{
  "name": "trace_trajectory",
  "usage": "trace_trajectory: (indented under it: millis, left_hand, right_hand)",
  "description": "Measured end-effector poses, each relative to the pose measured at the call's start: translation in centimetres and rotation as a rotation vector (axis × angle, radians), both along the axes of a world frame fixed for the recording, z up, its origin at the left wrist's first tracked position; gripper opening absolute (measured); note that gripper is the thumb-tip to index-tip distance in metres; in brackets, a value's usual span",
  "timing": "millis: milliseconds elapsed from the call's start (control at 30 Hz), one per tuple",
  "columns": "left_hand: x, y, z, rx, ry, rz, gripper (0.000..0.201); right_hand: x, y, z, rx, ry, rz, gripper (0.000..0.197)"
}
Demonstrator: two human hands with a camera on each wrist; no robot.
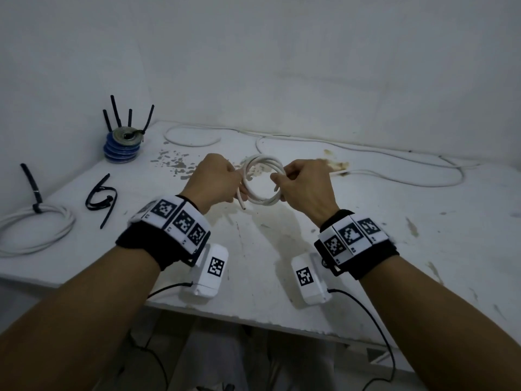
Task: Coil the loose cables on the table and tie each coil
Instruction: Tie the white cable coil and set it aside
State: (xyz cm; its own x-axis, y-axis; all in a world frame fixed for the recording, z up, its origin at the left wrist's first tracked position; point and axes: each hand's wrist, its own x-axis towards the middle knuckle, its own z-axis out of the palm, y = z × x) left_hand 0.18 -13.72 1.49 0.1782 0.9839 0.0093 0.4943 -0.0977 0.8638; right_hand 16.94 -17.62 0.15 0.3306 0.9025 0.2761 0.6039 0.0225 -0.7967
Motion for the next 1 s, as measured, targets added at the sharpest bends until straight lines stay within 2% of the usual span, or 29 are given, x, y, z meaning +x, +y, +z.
trace_trajectory:
  millis: [133, 200, 300, 367, 467, 567, 667, 733, 800, 900, 1000]
  left_hand:
    - [-0.9, -0.7, 0.7, -0.234, -0.271, -0.119, 0.018]
    - [-1.6, -0.8, 0.7, -0.259, -0.292, -0.207, 0.016]
    - [-2.1, -0.5, 0.1, -0.183, -0.294, -0.173, 0.017]
    - [-2.1, -0.3, -0.2, -0.133, -0.347, -0.101, 0.023]
    - [-2.3, -0.1, -0.7, -0.094, -0.394, -0.082, 0.034]
    - [-2.4, -0.1, -1.3, -0.024, -0.373, -0.056, 0.045]
    - [-2.5, 0.2, -1.9, 0.096, -0.318, 0.052, 0.044]
    - [-2.7, 0.6, -2.1, 0.115, -0.320, 0.091, 0.046]
    - [-3.0, 0.9, -1.9, 0.070, -0.296, 0.047, 0.045]
    - [-2.9, 0.5, -1.6, 0.025, -0.242, -0.140, 0.028]
    - [-2.6, 0.0, -1.1, 0.042, -0.330, -0.157, 0.033]
  right_hand:
    - [0.7, 0.0, -0.4, -0.048, 0.105, -0.033, 0.019]
    - [1.0, -0.1, -0.4, -0.064, 0.137, -0.041, 0.021]
    - [1.0, -0.3, -0.1, -0.073, 0.197, -0.039, 0.024]
    - [0.8, -0.2, 0.1, -0.073, 0.232, -0.026, 0.026]
    - [0.4, -0.2, 0.3, -0.074, 0.279, -0.007, 0.028]
    - [-0.2, -0.3, 0.4, -0.083, 0.316, 0.026, 0.029]
    - [-0.7, -0.5, 0.6, -0.105, 0.411, 0.076, 0.032]
    - [-0.7, -0.5, 0.8, -0.118, 0.472, 0.103, 0.032]
    - [-0.7, -0.5, 0.9, -0.137, 0.506, 0.123, 0.032]
    - [-0.7, -0.5, 1.1, -0.142, 0.493, 0.138, 0.034]
    - [-1.0, -0.6, 1.3, -0.150, 0.527, 0.171, 0.030]
